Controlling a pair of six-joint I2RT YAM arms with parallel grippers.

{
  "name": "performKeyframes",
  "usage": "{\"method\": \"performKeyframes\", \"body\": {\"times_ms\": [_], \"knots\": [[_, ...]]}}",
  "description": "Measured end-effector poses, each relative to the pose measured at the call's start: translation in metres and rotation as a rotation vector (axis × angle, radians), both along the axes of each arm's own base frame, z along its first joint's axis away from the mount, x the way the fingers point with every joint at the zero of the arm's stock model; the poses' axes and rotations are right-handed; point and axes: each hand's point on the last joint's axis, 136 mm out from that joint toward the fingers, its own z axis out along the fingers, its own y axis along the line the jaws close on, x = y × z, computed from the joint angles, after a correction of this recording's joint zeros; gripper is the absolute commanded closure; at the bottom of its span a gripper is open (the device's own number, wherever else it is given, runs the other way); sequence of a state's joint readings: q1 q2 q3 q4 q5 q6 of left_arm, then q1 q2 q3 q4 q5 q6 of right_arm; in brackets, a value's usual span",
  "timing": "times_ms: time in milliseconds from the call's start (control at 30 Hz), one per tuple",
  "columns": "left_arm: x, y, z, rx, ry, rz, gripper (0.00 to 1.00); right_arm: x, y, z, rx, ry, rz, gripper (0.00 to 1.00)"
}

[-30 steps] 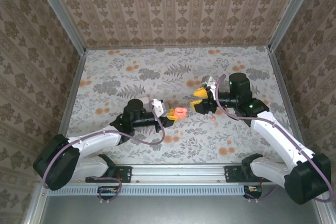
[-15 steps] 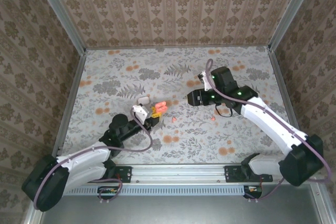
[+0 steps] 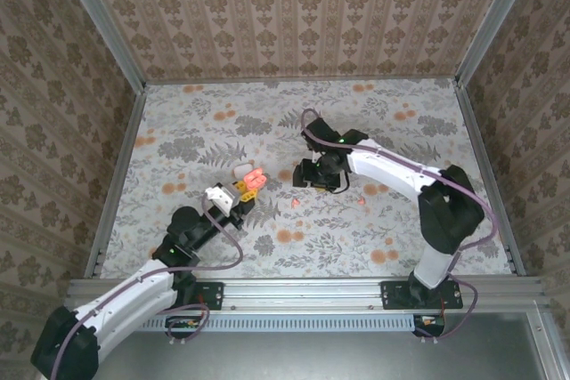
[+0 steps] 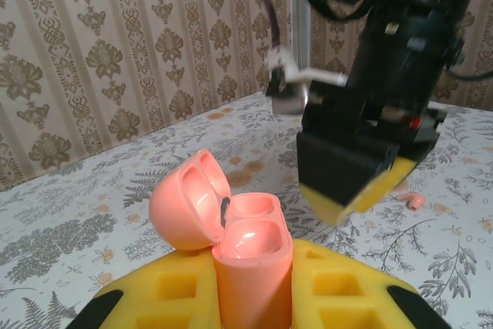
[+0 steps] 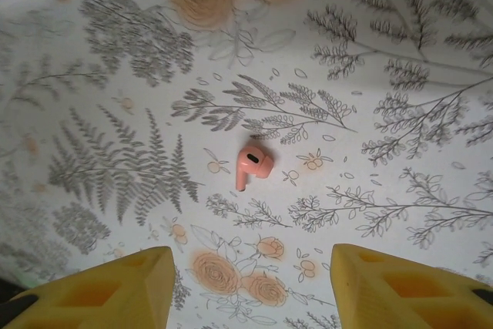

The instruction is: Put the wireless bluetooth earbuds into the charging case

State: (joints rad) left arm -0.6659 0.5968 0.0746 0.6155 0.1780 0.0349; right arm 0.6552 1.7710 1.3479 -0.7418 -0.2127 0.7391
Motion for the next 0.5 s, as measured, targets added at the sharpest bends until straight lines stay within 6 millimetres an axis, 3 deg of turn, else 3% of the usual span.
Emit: {"method": "performKeyframes", "body": {"times_ms": [333, 500], "knots": [[0.0, 0.003, -0.012, 0.042, 0.02, 0.01, 0.84, -0.003, 0.017, -0.046, -0.071, 0.12, -0.022, 0.5], [0.0, 0.006, -0.014, 0.046, 0.023, 0.016, 0.84, -0.005, 0.019, -0.058, -0.082, 0.153, -0.038, 0.52]]}}
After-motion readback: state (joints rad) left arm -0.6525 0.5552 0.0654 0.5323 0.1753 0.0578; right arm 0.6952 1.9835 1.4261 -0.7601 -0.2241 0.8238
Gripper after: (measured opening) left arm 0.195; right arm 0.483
